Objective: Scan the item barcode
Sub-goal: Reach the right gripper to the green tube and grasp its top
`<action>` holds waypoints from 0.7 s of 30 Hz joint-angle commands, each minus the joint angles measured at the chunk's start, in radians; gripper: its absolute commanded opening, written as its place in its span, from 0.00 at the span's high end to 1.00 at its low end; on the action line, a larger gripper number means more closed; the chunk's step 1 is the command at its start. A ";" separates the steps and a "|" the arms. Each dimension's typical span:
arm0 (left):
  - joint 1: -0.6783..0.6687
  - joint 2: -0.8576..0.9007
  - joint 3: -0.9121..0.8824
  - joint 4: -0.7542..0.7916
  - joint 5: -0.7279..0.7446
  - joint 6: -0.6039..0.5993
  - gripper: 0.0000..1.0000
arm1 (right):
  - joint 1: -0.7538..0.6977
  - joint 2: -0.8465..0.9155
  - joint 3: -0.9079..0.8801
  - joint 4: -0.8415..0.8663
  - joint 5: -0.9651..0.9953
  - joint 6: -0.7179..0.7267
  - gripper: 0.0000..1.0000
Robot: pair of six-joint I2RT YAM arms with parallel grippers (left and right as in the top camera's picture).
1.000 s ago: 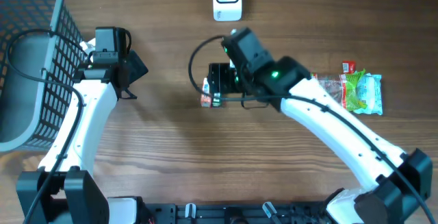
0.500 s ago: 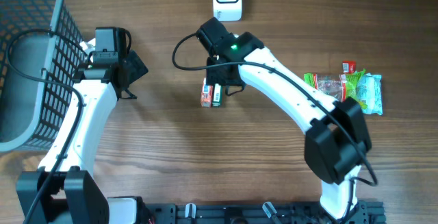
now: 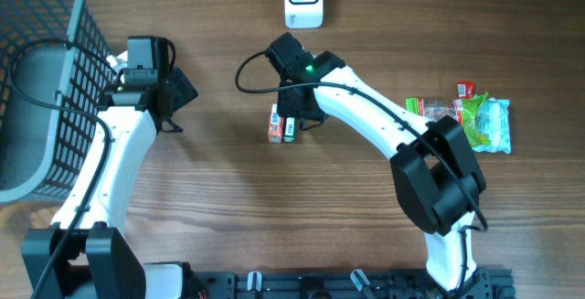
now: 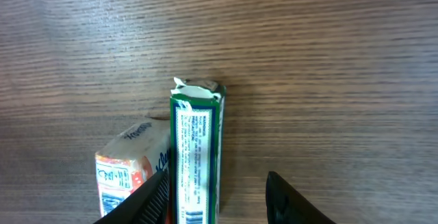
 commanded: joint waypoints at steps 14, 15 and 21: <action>0.004 0.005 0.001 0.003 -0.013 0.008 0.00 | -0.004 0.029 -0.079 0.091 -0.053 0.011 0.55; 0.004 0.005 0.001 0.003 -0.013 0.008 0.00 | -0.004 0.031 -0.079 0.094 -0.053 0.010 0.55; 0.004 0.005 0.001 0.003 -0.013 0.008 0.00 | -0.002 0.050 -0.079 0.095 -0.058 0.012 0.59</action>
